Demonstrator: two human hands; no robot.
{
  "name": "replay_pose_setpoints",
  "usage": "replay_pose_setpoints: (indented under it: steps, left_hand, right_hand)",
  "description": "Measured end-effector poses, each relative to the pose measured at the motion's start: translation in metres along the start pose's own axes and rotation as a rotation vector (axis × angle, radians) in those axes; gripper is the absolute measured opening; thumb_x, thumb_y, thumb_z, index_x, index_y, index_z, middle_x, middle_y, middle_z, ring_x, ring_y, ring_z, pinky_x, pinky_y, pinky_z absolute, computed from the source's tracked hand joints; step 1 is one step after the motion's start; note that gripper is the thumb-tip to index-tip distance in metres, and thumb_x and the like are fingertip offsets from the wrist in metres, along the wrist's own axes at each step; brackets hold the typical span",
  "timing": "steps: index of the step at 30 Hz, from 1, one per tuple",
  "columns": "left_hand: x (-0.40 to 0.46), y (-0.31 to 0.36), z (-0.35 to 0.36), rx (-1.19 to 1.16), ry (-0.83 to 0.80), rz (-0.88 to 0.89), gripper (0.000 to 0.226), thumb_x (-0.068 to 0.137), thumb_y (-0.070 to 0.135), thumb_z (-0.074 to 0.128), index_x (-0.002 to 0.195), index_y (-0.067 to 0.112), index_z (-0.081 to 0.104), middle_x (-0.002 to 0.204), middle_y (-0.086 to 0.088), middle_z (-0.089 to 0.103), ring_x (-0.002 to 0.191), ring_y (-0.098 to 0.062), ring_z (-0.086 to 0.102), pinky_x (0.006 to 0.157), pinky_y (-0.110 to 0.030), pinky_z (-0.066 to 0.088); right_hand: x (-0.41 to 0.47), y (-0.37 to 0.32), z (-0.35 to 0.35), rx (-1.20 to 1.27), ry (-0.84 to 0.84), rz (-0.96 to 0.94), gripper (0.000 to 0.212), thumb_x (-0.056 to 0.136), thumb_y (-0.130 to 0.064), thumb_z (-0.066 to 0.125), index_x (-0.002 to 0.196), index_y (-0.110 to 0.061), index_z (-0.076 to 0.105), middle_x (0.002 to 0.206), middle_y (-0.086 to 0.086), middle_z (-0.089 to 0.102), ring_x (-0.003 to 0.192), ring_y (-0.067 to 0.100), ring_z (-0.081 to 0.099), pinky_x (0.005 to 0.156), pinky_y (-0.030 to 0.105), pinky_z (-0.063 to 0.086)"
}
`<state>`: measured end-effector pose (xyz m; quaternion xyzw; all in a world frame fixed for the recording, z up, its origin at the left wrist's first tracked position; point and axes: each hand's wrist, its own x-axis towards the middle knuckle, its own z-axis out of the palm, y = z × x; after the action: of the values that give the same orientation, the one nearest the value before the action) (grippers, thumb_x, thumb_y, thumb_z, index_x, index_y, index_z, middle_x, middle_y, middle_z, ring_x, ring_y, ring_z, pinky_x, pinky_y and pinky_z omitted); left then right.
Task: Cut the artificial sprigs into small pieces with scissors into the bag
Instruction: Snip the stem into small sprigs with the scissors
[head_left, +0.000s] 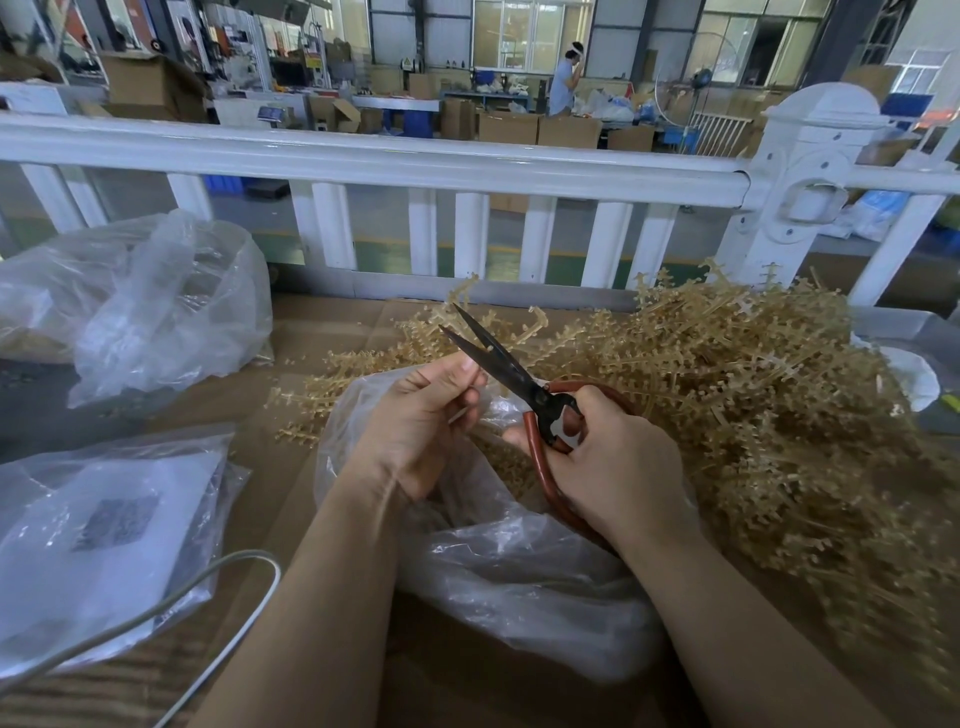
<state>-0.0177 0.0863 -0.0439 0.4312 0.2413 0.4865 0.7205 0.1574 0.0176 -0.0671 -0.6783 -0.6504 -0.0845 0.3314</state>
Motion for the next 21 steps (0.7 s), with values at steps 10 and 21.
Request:
replay_pose_setpoints:
  steps: [10, 21]
  left_hand:
    - [0.0013, 0.0002, -0.0015, 0.023, 0.004, 0.025, 0.013, 0.081, 0.018, 0.065, 0.069, 0.017, 0.07, 0.07, 0.004, 0.061, 0.064, -0.007, 0.052, 0.062, -0.016, 0.046]
    - [0.0012, 0.0009, -0.0031, 0.064, 0.006, 0.062, 0.009, 0.079, 0.016, 0.065, 0.071, 0.014, 0.069, 0.07, 0.001, 0.058, 0.064, -0.008, 0.052, 0.065, -0.018, 0.046]
  right_hand:
    - [0.0009, 0.0026, 0.0023, 0.031, -0.007, 0.002, 0.068, 0.077, -0.094, 0.036, 0.083, -0.028, 0.05, 0.066, -0.016, 0.06, 0.058, 0.005, 0.062, 0.054, 0.029, 0.055]
    - [0.0012, 0.0043, 0.0051, 0.044, 0.018, -0.007, 0.07, 0.076, -0.098, 0.029, 0.08, -0.031, 0.049, 0.064, -0.018, 0.059, 0.055, 0.002, 0.06, 0.052, 0.03, 0.056]
